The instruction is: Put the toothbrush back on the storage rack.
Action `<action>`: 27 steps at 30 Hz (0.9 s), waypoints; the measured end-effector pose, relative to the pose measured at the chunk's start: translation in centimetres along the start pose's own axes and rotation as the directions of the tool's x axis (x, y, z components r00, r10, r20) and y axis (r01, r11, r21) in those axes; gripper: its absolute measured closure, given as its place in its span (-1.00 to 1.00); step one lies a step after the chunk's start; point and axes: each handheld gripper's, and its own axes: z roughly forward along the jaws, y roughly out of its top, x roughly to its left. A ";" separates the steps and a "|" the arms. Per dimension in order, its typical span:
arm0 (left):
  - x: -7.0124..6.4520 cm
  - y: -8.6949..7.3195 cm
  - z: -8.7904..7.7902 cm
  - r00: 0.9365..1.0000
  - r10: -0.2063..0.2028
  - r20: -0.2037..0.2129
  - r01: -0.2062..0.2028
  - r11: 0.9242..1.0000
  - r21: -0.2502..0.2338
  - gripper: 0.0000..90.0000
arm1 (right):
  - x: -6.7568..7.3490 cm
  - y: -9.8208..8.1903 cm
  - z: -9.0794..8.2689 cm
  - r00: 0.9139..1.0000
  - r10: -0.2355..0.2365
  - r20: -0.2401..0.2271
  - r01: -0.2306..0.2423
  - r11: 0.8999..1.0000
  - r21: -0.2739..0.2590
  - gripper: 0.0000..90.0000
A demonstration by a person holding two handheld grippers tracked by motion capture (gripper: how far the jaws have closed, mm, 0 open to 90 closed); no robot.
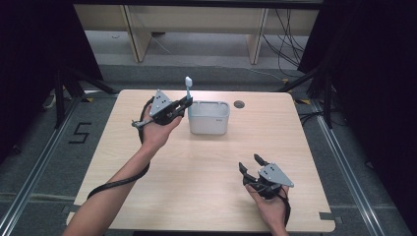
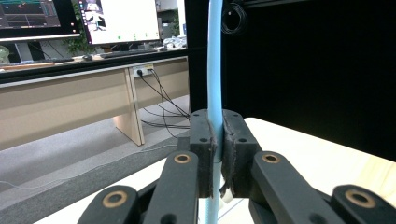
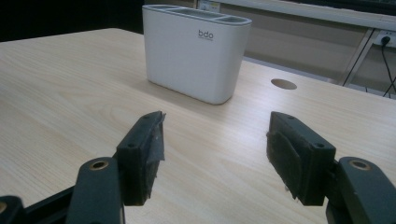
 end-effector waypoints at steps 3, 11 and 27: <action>0.1 0.0 0.2 1.000 -0.001 -0.007 0.001 1.000 -0.002 0.85 | 0.3 -0.1 0.0 0.999 0.043 -0.018 -0.042 0.999 0.021 -0.17; 0.8 0.2 1.3 1.000 -0.005 -0.023 0.005 1.000 -0.002 0.85 | 0.3 -0.2 -0.1 0.999 0.042 -0.015 -0.041 0.999 0.024 -0.17; 1.7 -0.3 3.0 0.999 -0.027 -0.037 0.027 1.000 0.005 0.85 | 0.4 -0.1 0.1 0.999 0.047 -0.022 -0.047 0.999 0.018 -0.18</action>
